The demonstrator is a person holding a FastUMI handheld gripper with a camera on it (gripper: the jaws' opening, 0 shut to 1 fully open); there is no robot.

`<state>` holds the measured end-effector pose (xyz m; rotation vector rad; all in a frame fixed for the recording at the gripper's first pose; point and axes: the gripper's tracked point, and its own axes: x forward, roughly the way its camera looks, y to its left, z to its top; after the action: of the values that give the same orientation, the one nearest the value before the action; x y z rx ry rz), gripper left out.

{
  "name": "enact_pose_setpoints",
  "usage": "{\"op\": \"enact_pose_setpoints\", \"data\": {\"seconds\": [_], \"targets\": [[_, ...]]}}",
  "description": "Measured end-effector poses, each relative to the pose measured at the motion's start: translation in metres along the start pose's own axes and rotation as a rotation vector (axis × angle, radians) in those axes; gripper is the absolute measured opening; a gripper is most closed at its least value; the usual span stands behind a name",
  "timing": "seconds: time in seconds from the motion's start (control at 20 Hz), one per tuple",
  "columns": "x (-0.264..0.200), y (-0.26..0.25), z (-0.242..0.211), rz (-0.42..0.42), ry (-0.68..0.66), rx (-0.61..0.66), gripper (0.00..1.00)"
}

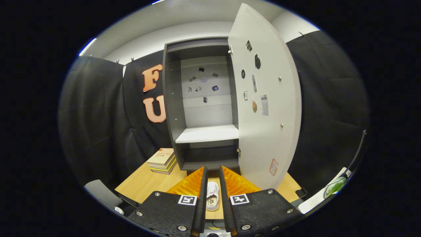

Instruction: Open the shoe cabinet door, grab the shoes and put them into the shoe cabinet, then close the shoe cabinet door.

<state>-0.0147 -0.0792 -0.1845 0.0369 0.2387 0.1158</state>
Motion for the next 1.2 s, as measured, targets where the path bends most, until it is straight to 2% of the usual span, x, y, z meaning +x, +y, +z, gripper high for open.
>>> {"op": "enact_pose_setpoints", "data": {"seconds": [0.45, 0.8, 1.2], "targets": [[0.070, 0.017, -0.092, 0.027, 0.195, 0.078, 0.23], [0.138, 0.028, -0.185, 0.056, 0.378, 0.180, 0.31], [0.182, 0.033, -0.261, 0.089, 0.515, 0.243, 0.31]]}}
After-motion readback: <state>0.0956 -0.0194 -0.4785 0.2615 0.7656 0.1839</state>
